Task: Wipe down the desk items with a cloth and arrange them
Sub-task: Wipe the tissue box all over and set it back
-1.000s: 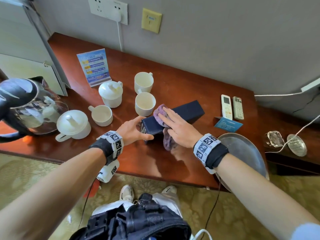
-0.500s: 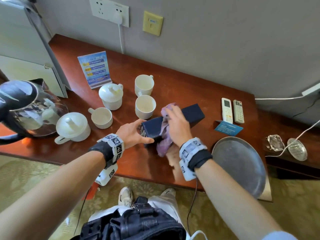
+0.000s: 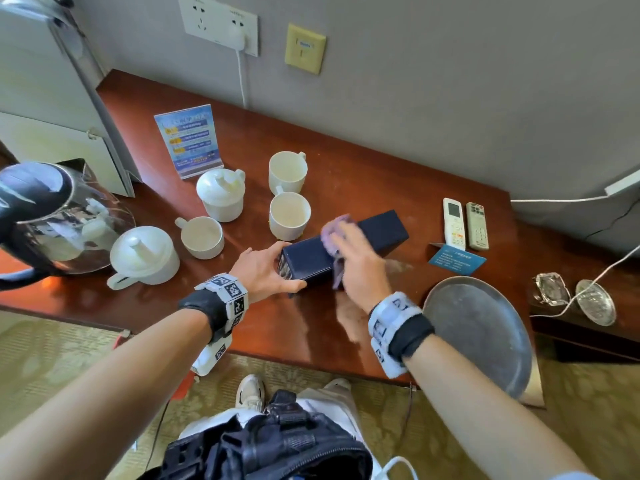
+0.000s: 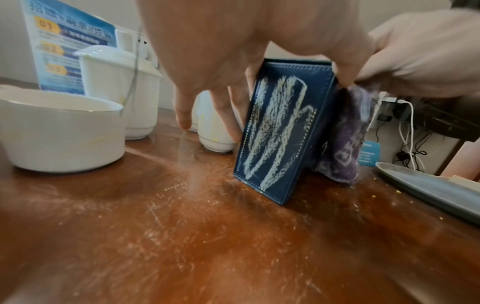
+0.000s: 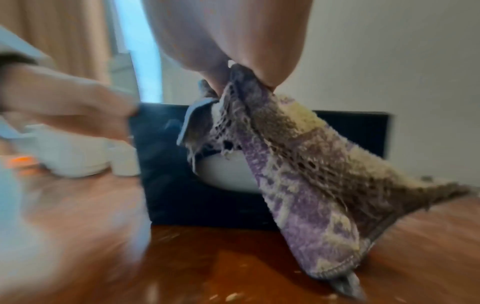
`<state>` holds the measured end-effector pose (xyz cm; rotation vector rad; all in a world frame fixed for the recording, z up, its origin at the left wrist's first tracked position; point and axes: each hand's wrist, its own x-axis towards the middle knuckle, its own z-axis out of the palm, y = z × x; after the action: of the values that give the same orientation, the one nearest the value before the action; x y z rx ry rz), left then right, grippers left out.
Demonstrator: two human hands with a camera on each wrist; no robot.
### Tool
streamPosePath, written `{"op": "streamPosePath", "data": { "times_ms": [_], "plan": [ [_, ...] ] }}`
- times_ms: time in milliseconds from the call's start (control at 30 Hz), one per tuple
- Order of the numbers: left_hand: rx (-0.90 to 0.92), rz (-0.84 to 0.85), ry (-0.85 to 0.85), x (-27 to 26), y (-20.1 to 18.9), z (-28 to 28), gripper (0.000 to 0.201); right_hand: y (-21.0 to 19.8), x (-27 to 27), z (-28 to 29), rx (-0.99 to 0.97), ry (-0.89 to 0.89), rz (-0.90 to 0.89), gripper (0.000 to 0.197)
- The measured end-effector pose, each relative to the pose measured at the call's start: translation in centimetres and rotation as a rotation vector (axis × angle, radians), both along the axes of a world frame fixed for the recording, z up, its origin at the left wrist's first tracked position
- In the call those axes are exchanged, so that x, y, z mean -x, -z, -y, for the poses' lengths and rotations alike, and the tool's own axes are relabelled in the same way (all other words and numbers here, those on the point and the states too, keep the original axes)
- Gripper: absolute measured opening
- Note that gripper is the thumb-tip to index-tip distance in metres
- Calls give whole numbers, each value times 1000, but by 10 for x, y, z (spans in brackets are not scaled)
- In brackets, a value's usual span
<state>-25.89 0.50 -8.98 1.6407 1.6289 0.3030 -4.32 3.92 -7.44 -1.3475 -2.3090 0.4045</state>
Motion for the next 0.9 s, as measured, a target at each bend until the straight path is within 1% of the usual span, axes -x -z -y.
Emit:
{"op": "streamPosePath", "data": {
  "times_ms": [67, 100, 167, 200, 267, 333, 400, 433, 500, 533, 600, 667, 700, 800, 833, 900],
  "plan": [
    [-4, -15, 4, -1, -5, 2, 95, 7, 15, 27, -3, -235, -39, 40],
    [3, -14, 8, 0, -6, 2, 91, 10, 16, 33, 6, -324, -36, 40],
    [6, -9, 20, 1, -6, 2, 92, 11, 11, 30, 6, -401, -11, 46],
    [3, -5, 23, 1, -6, 1, 95, 10, 5, 23, 11, -390, 10, 49],
    [13, 20, 18, 3, -3, 0, 99, 8, -9, 3, 17, -270, 39, 47],
    [18, 46, 7, 4, 0, 0, 98, 5, -32, -22, 23, -67, 48, 50],
    [22, 51, 11, 4, 2, 1, 94, -1, -62, -42, 51, 151, 60, 59],
    [21, 44, 15, 3, 1, 2, 93, -4, -74, -50, 74, 252, 60, 61],
    [13, 3, 22, 0, -2, 1, 89, -10, -86, -56, 117, 400, 18, 58],
    [3, -21, 21, -3, -6, 1, 87, -12, -84, -55, 127, 432, -8, 55],
    [-30, -36, -12, -10, -11, 2, 82, -12, -78, -50, 131, 444, -50, 50],
    [-35, -15, -55, -14, -14, 2, 82, -11, -75, -47, 111, 425, -93, 50],
    [-22, 7, -70, -16, -15, 3, 80, -11, -76, -46, 104, 410, -107, 50],
    [31, 144, -136, -17, -19, -1, 64, -10, -72, -45, 53, 304, -100, 54],
    [44, 199, -156, -18, -22, -4, 65, -10, -67, -43, 53, 279, -102, 56],
    [57, 269, -183, -19, -25, -10, 75, -8, -51, -33, 48, 233, -117, 60]
  ]
}}
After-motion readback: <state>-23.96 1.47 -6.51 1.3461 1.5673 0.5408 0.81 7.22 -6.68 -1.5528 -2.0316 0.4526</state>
